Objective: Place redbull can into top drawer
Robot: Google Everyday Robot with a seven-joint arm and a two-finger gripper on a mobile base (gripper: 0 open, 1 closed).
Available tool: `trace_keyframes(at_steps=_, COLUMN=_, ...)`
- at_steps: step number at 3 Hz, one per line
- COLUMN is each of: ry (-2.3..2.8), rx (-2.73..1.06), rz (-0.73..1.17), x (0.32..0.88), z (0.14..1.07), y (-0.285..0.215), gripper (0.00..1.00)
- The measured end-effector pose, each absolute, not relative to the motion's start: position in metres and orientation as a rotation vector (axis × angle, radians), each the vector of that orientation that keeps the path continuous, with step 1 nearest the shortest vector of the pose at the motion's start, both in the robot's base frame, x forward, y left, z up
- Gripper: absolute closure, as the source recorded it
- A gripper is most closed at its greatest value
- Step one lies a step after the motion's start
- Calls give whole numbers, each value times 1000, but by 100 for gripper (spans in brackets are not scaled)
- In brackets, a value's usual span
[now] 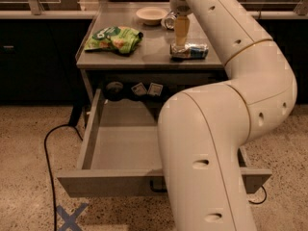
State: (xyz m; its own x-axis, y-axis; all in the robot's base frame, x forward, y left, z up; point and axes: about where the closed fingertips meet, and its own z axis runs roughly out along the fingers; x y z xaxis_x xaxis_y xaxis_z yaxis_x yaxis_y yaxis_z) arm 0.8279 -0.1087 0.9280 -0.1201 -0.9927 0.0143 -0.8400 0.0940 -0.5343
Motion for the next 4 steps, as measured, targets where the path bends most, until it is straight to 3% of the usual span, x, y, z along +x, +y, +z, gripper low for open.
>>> trace_keyframes(at_steps=1, ry=2142, rx=-1754, rz=-530, x=821, z=911, y=-139, gripper=0)
trace_keyframes(at_steps=4, ry=2184, rx=-1416, rz=-63, x=802, z=887, y=-191, gripper=0)
